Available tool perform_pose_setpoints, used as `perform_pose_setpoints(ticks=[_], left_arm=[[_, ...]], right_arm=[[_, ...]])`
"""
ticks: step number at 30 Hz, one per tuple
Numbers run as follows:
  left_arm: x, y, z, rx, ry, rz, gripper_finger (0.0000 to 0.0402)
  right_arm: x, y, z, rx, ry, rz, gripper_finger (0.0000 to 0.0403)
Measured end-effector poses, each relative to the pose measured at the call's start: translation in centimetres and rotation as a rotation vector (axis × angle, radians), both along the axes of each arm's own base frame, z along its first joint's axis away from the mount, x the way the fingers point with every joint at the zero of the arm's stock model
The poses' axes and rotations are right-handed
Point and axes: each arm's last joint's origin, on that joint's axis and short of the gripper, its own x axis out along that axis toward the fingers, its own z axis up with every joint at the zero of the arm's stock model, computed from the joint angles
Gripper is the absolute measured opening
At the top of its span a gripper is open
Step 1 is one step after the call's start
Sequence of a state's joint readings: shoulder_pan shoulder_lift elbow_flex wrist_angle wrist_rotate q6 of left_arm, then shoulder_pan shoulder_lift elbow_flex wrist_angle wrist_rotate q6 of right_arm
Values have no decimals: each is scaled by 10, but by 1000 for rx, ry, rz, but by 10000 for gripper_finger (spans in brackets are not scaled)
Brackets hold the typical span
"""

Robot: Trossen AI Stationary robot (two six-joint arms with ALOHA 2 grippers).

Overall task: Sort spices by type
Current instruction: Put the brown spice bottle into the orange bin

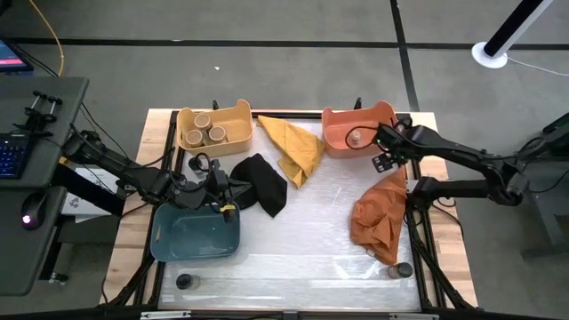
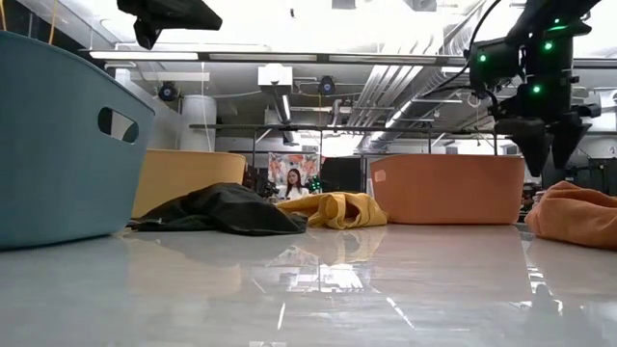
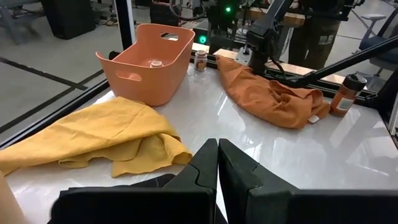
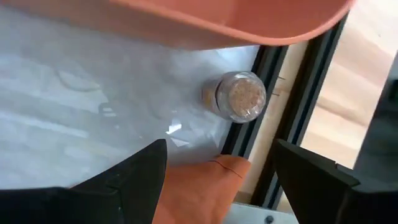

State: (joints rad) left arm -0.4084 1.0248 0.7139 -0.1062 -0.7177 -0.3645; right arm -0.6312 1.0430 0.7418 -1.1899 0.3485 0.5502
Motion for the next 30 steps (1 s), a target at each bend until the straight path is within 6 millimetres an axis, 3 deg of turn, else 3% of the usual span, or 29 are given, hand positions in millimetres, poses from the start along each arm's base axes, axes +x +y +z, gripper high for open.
perform_pose_setpoints(ticks=[10,19,30], left_arm=[[0,0,0,-1,0,0,0],[0,0,0,-1,0,0,0],[0,0,0,0,1,0,0]], right_arm=[[8,-21,-14,-14,-12,-168,287],[10,-45,-37,65,170,-26,287],[9,-58,-54,183,183,-37,287]])
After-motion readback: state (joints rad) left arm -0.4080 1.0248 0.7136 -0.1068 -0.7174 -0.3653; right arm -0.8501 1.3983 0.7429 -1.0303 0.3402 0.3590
